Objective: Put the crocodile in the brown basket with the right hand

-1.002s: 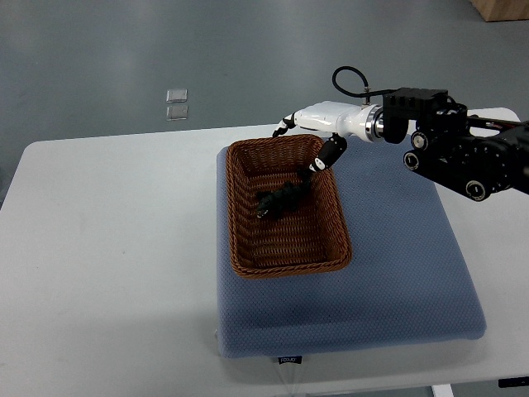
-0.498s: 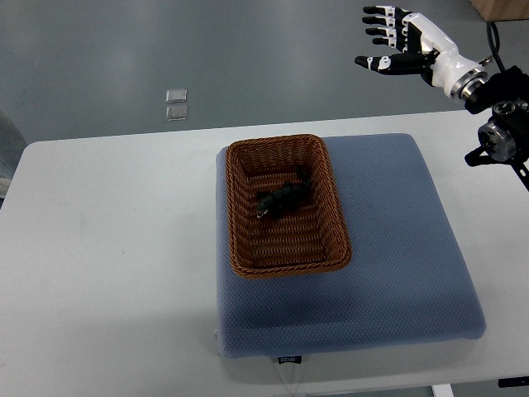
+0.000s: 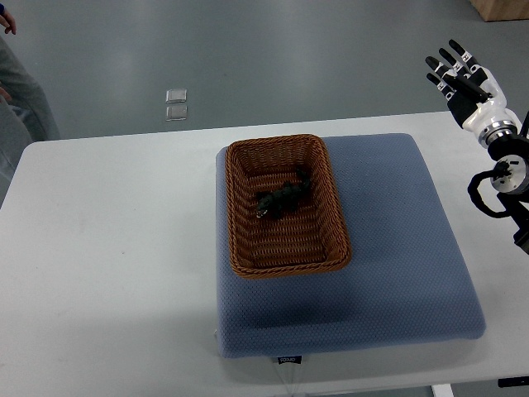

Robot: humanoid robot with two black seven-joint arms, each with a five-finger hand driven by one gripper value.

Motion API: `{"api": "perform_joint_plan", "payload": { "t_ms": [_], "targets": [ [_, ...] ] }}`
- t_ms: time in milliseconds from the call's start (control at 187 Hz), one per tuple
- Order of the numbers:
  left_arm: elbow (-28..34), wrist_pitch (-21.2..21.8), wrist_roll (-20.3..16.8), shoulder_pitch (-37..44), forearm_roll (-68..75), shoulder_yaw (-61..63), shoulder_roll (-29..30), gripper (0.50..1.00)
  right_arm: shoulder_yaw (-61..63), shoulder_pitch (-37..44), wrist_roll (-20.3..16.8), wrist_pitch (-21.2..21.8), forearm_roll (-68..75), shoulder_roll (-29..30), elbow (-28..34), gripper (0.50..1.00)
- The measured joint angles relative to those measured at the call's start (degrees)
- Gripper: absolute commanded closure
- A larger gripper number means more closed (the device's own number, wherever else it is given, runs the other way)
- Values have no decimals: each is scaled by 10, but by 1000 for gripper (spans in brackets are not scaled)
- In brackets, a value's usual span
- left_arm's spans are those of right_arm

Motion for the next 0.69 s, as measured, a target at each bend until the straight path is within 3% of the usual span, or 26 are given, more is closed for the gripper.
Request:
{"api": "perform_joint_plan", "payload": {
  "t_ms": [691],
  "targets": [
    [0,0,0,0,0,0,0,500,-3,-1,4,-4,7,28,-35,572]
  ]
}}
